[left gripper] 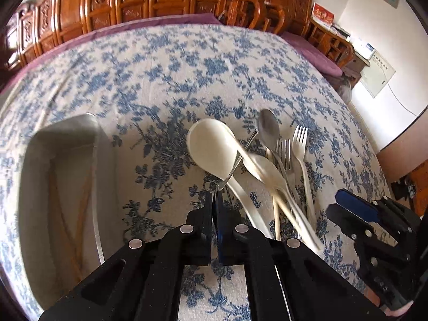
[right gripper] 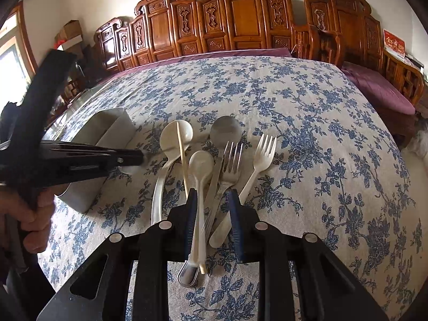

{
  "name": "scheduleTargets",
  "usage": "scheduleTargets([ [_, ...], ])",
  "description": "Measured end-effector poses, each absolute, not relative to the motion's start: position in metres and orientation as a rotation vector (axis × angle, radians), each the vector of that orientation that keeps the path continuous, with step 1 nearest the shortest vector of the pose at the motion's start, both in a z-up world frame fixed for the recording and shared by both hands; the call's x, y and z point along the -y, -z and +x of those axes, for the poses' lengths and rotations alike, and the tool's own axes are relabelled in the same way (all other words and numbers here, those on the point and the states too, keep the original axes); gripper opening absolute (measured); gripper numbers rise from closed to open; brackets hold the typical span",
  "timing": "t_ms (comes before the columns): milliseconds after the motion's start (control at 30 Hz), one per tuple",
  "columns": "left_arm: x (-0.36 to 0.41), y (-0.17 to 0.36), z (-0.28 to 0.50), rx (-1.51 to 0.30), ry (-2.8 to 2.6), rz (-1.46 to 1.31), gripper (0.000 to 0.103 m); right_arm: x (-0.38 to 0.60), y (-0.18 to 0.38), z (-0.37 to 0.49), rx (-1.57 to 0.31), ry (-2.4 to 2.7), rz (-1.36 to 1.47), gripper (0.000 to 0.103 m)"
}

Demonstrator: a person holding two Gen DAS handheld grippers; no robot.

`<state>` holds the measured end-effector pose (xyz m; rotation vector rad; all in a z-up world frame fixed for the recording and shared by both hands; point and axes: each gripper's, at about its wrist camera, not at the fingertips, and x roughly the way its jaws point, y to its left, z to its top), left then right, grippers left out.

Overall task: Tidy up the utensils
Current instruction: 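Grasp another wooden chopstick with the right tool while the left tool grasps a metal spoon, then carry the metal spoon into the metal box with the left tool while the right tool holds the chopstick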

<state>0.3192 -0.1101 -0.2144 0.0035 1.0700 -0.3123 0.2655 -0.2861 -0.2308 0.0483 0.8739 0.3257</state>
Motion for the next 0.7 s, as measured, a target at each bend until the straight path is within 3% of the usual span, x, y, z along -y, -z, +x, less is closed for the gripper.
scheduleTargets([
  [333,0.085,0.178,0.286,-0.967,0.293,-0.011,0.001,0.301,0.232,0.270,-0.879,-0.299,0.076,0.027],
  [700,0.068,0.174,0.267,-0.952,0.285,-0.037,0.001,0.269,0.242,0.273,-0.904,-0.395,0.024,0.026],
])
